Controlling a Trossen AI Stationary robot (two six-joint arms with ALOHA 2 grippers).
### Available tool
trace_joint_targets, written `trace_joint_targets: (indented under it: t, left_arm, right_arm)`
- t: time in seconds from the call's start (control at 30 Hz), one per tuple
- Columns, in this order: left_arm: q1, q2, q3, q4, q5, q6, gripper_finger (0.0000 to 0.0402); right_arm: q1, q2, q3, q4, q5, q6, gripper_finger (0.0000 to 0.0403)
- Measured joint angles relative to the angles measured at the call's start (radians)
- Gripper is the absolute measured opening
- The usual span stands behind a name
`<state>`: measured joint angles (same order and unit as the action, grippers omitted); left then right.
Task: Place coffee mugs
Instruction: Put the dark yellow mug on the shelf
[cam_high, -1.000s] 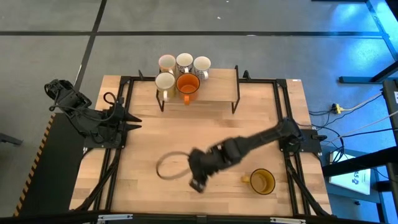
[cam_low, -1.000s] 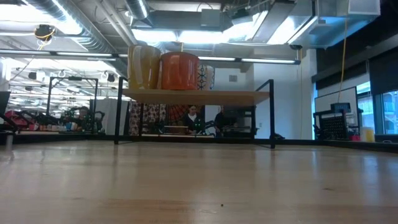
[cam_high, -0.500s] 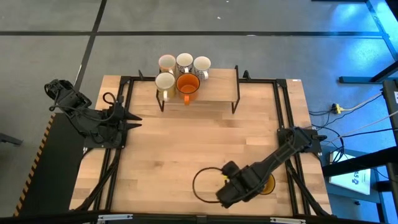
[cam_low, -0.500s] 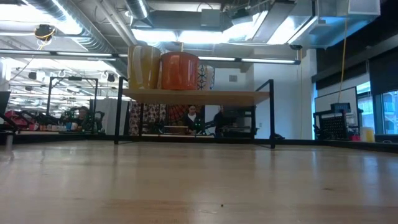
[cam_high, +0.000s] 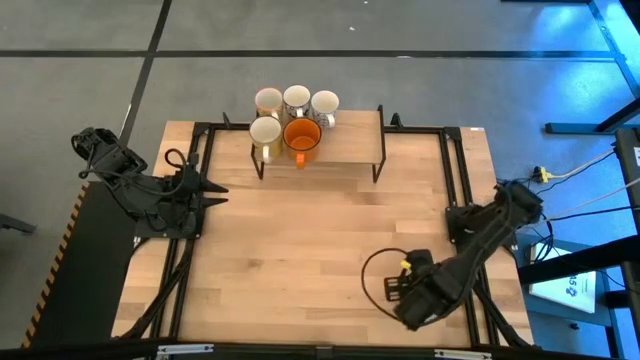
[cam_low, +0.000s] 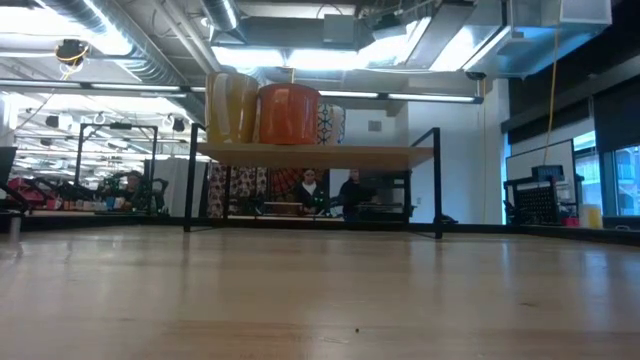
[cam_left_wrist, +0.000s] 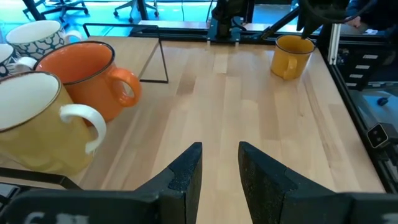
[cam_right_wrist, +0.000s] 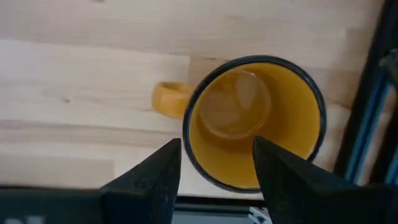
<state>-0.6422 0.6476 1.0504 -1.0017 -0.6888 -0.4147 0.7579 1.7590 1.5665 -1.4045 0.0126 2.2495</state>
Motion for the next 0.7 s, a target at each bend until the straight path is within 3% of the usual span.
trace_joint_targets:
  t: [0.1, 0.33, 0.5, 0.7]
  left_arm:
    - [0.000, 0.000, 0.000, 0.000, 0.000, -0.001, 0.0098]
    - [0.000, 0.000, 0.000, 0.000, -0.003, -0.001, 0.0098]
    - [0.000, 0.000, 0.000, 0.000, -0.006, -0.001, 0.0098]
    - [0.000, 0.000, 0.000, 0.000, -0.041, 0.007, 0.0098]
  right_arm:
    - [-0.006, -0.029, -0.088, 0.078, -0.022, 0.009, 0.0186]
    - [-0.041, -0.027, -0.193, 0.152, 0.042, 0.005, 0.0186]
    - [-0.069, -0.027, -0.248, 0.186, -0.068, 0.006, 0.0186]
    - [-0.081, -0.027, -0.323, 0.282, -0.040, 0.035, 0.0186]
